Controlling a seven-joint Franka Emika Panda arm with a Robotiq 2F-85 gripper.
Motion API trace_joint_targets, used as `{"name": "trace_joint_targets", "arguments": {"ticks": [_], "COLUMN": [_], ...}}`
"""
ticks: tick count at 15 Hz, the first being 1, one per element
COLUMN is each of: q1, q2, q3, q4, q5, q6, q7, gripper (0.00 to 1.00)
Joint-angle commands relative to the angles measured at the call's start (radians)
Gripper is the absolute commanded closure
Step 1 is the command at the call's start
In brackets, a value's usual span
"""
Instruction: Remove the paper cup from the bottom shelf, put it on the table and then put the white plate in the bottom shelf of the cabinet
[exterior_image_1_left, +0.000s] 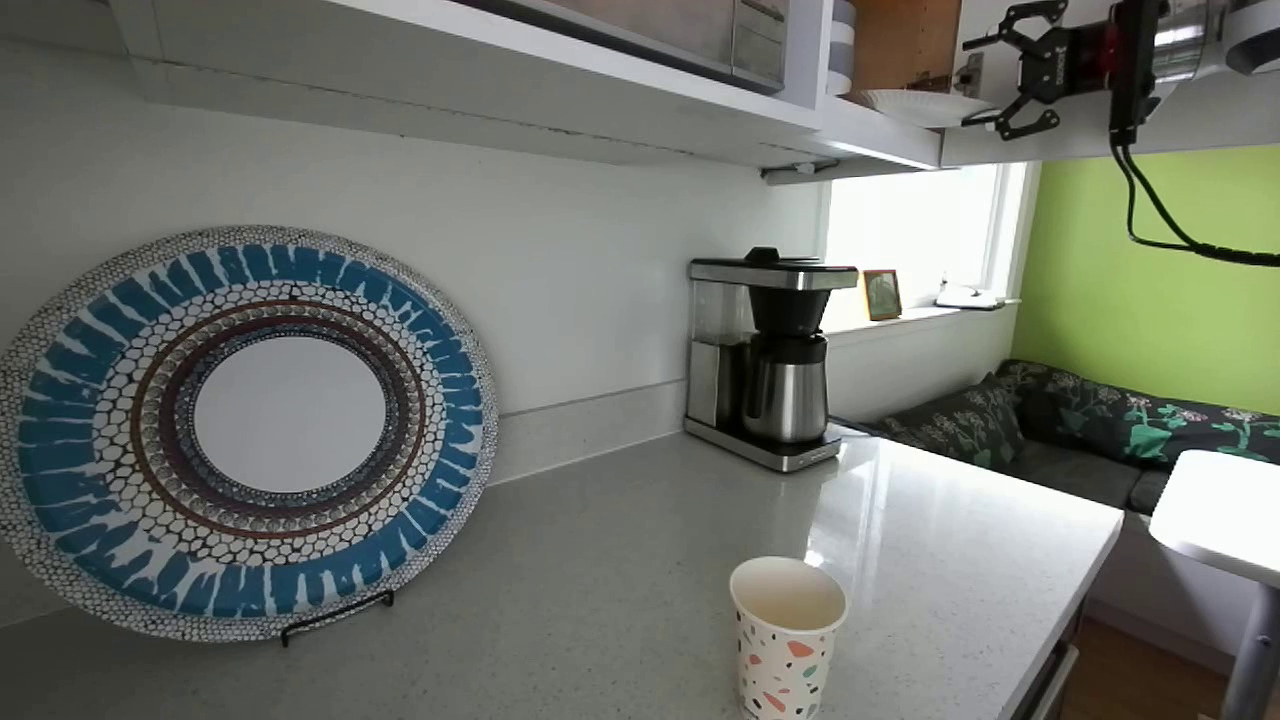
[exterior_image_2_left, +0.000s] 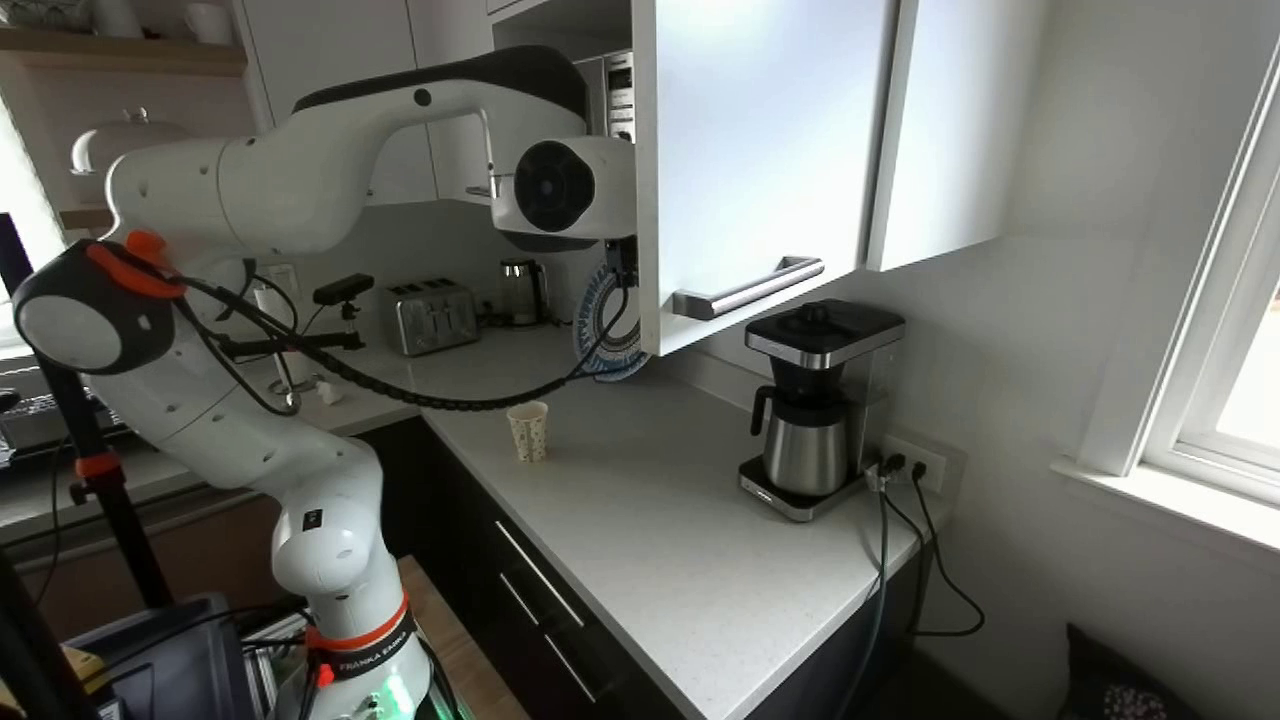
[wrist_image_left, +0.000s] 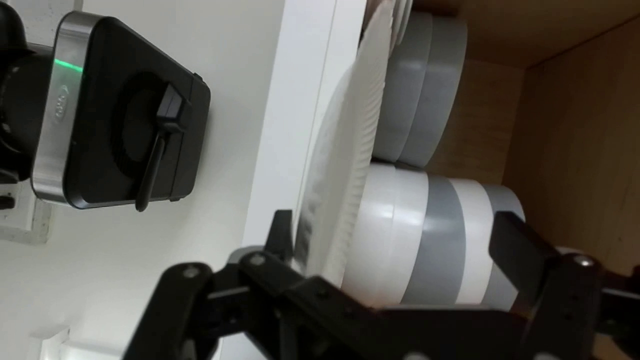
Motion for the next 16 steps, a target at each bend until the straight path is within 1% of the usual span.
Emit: {"name": "trace_joint_targets", "arguments": {"ticks": [1,4,8,11,13,16], "q1": [-0.007,-0.005,0.008,0.015,0.016,0.029], "q2": [-0.029,-0.037,-0.03,-0.027,-0.028,-0.016], "q3": [-0.032,-0.045,-0.058,-0.053,-0.05,-0.039], "q4": [-0.016,-0.017,-0.006,0.004,0.013,0.042], "q5": [-0.07,-0.083,-0.035,-0.009,-0.038,-0.021], "q6": [-0.076,-0.104,-0.098,-0.097,-0.124,-0.113], "q7": [-0.014,-0.038,-0.064,-0.065,-0.072,-0.089], "gripper": [0.0,0.0,0.0,0.0,0.0,0.0]}}
